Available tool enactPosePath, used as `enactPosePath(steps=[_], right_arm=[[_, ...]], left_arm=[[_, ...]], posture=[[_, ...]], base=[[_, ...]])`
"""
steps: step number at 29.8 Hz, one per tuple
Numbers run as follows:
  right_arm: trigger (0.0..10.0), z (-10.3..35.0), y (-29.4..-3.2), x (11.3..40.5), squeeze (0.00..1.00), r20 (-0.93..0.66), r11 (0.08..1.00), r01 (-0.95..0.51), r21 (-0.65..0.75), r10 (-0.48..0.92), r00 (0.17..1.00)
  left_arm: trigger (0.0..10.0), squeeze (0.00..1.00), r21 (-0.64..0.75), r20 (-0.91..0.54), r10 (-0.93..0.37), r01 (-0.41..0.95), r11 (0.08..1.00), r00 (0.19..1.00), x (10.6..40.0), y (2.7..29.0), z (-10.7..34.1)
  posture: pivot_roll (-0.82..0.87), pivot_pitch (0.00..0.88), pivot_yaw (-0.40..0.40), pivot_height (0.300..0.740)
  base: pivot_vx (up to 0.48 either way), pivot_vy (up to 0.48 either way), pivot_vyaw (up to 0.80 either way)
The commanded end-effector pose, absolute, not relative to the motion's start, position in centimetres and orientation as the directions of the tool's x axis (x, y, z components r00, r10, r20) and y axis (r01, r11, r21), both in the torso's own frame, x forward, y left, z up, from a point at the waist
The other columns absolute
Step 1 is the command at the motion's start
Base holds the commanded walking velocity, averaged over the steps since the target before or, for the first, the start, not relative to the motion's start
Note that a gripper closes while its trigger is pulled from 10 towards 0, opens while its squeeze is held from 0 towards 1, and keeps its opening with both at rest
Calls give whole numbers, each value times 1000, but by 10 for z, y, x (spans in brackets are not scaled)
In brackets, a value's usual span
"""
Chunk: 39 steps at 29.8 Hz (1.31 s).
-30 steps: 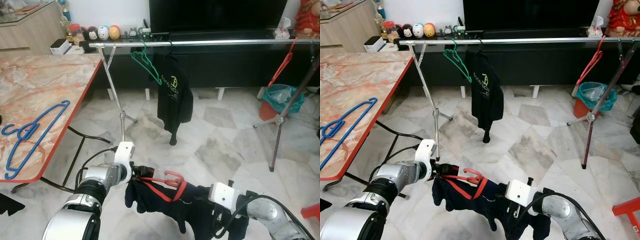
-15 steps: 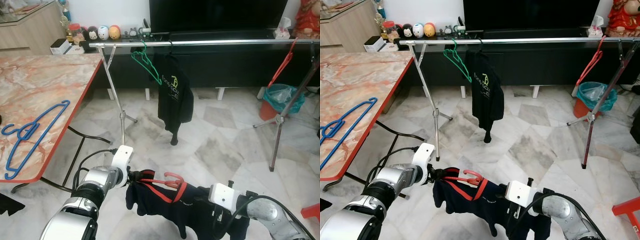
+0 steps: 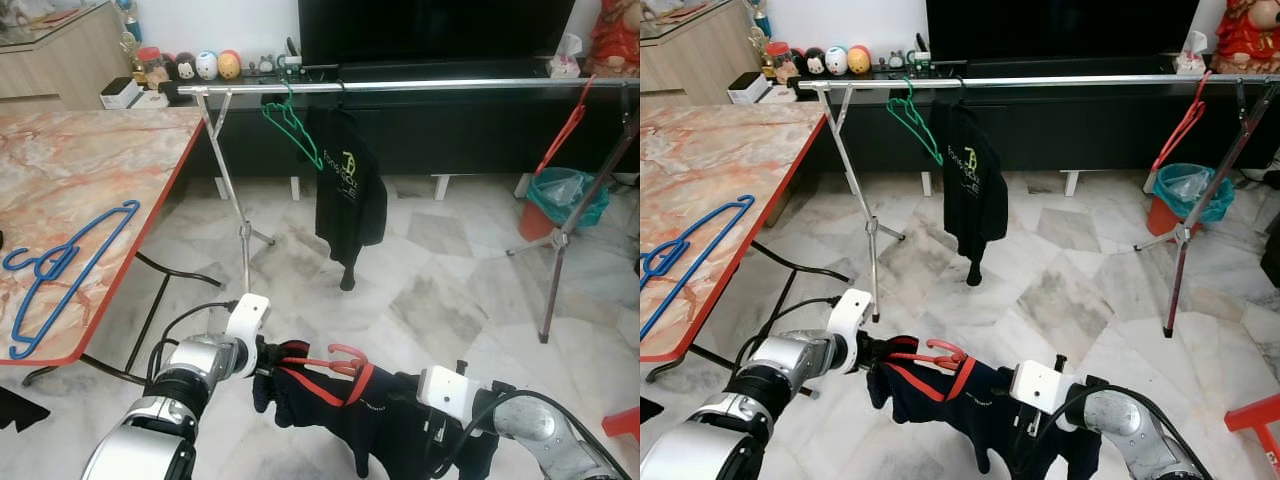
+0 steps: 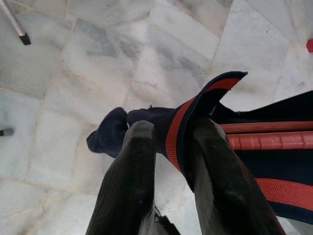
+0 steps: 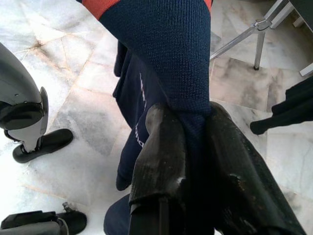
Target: Hang hanger
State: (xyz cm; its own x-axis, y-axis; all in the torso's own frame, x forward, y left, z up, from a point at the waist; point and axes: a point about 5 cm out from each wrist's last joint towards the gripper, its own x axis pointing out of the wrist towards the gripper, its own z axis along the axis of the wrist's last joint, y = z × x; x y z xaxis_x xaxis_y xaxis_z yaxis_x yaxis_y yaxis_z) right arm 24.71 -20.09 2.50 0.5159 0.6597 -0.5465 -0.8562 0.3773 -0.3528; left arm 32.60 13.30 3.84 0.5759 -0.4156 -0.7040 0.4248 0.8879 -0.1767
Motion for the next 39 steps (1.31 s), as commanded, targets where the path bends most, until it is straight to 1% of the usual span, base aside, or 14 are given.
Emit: enactPosePath(steps=[1, 4, 5, 15, 16, 17, 19, 21, 28, 30, 34, 36, 37, 39], right_arm=[[10000, 34, -196, 254, 0, -507, 365, -846, -389, 681, 528], [10000, 34, -196, 254, 0, -507, 365, -845, -390, 681, 528], [10000, 34, -196, 254, 0, -507, 364, -845, -391, 681, 528], [10000, 35, -196, 255, 0, -506, 362, -843, -398, 680, 531], [10000, 35, -197, 256, 0, -507, 364, -837, -409, 672, 540], [10000, 35, -197, 256, 0, -507, 364, -837, -409, 672, 540], [10000, 36, -198, 258, 0, -507, 372, -826, -423, 658, 556], [10000, 36, -199, 258, 0, -507, 376, -822, -428, 653, 563], [10000, 35, -202, 259, 0, -506, 391, -801, -453, 627, 593], [10000, 37, -204, 260, 0, -491, 408, -787, -463, 622, 611], [10000, 41, -202, 258, 0, -475, 404, -804, -436, 656, 587], [10000, 47, -205, 262, 0, -445, 433, -779, -454, 648, 619], [10000, 47, -205, 262, 0, -445, 433, -779, -454, 648, 619], [10000, 52, -211, 266, 0, -429, 453, -751, -480, 625, 652]], left_arm=[[10000, 0, -210, -706, -430, 414, 886, 563, 323, 132, 36], [10000, 0, -213, -704, -433, 414, 885, 563, 323, 132, 36], [0, 0, -217, -699, -435, 411, 885, 567, 323, 132, 36], [0, 0, -209, -694, -426, 404, 890, 580, 324, 133, 37], [0, 0, -143, -708, -378, 404, 904, 597, 325, 139, 36], [0, 0, -143, -708, -378, 404, 904, 597, 325, 139, 36], [0, 0, 30, -731, -258, 408, 912, 631, 325, 153, 32], [0, 0, 122, -738, -187, 401, 908, 649, 324, 163, 29], [0, 0, 148, -745, -143, 371, 917, 651, 321, 172, 25], [0, 0, 167, -751, -108, 344, 924, 652, 318, 179, 21], [0, 0, 198, -759, -65, 325, 925, 647, 312, 184, 13], [0, 0, 217, -767, -31, 305, 927, 641, 307, 190, 8], [0, 0, 217, -767, -31, 305, 927, 641, 307, 190, 8], [0, 0, 223, -776, -18, 301, 927, 630, 303, 193, 4]], posture=[[-72, 0, 60, 740], [-71, 0, 60, 740], [-71, 0, 60, 740], [-71, 0, 59, 740], [-71, 0, 59, 740], [-71, 0, 59, 740], [-71, 0, 59, 740], [-72, 0, 59, 740], [-71, 0, 59, 740], [-70, 0, 58, 740], [-71, 0, 59, 740], [-72, 0, 60, 740], [-72, 0, 60, 740], [-73, 0, 60, 740]], base=[[0, 0, 0], [0, 0, 0], [0, 0, 0], [0, 0, 0], [0, 0, 0], [0, 0, 0], [0, 0, 0], [0, 0, 0], [0, 0, 0], [0, 0, 0], [0, 0, 0], [0, 0, 0], [0, 0, 0], [0, 0, 0]])
